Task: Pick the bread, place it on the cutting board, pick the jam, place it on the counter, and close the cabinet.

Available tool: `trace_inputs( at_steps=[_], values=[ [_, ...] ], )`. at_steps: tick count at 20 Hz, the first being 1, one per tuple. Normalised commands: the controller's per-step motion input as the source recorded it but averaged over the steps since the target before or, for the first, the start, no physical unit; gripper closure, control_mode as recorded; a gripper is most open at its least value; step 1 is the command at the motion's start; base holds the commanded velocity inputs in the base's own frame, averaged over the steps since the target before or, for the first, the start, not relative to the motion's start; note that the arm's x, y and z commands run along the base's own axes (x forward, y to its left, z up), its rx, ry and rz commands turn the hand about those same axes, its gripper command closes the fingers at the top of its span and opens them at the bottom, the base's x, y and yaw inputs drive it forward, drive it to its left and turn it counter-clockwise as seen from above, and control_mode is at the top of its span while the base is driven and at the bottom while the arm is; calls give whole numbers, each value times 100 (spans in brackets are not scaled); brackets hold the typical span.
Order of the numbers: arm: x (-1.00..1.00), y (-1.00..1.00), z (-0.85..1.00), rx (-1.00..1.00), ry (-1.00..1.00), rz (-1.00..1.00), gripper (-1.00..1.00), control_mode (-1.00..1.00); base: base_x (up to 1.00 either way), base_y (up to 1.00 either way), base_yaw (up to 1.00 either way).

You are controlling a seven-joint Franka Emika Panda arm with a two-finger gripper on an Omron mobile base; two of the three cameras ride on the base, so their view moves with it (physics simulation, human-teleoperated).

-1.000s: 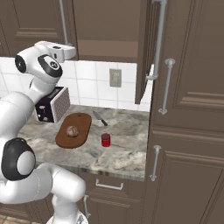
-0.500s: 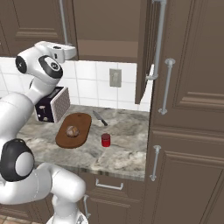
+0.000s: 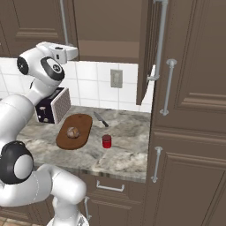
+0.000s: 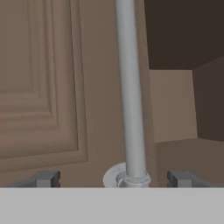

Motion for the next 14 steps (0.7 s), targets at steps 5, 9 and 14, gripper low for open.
trace_inputs(
  at_steps=[5, 9, 14],
  values=[
    [0, -13, 0, 0, 0, 0, -100, -100, 0, 0, 0],
    [0, -14, 0, 0, 0, 0, -100, -100, 0, 0, 0],
    [0, -13, 0, 0, 0, 0, -100, -100, 0, 0, 0]
  ],
)
